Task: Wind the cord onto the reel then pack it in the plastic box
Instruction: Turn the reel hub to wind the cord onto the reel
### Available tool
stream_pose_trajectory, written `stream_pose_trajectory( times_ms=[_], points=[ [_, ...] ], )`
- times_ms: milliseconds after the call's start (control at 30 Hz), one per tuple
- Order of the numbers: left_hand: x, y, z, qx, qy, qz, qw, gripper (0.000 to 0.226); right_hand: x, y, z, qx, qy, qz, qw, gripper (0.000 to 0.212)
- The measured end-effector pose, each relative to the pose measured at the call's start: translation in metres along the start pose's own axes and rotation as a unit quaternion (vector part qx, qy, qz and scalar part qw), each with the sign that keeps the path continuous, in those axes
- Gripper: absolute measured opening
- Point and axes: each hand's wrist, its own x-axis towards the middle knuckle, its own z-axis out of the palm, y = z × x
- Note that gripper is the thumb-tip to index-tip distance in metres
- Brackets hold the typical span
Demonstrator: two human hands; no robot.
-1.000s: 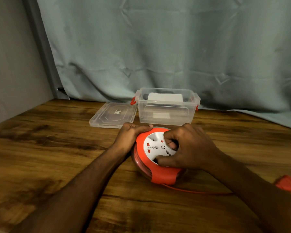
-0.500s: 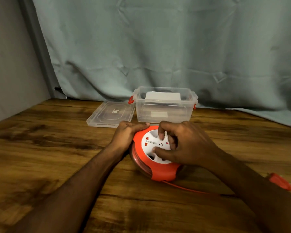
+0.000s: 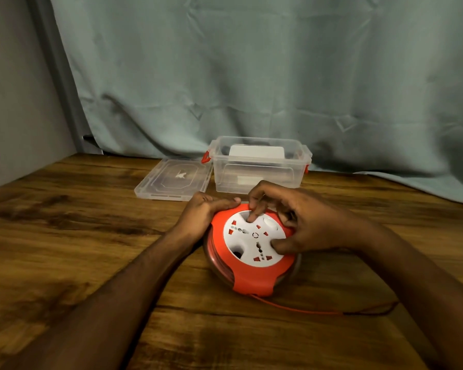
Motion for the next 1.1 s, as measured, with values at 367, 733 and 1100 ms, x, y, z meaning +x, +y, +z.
stream_pose_trajectory(
  times_ms=[367, 733, 1100],
  points=[
    [-0.005, 0.007, 0.002, 0.010, -0.052, -0.018, 0.998, 0.025, 0.004, -0.004, 0.001, 0.044, -0.021, 0.007, 0.999, 0.057],
    [-0.003, 0.006, 0.001, 0.014, -0.061, -0.026, 0.998, 0.024, 0.002, -0.015, 0.009, -0.023, -0.003, 0.004, 1.000, 0.063],
    [-0.001, 0.002, -0.001, -0.015, -0.024, -0.028, 0.999, 0.036, 0.003, -0.010, 0.013, -0.084, 0.044, 0.016, 0.995, 0.057]
  ],
)
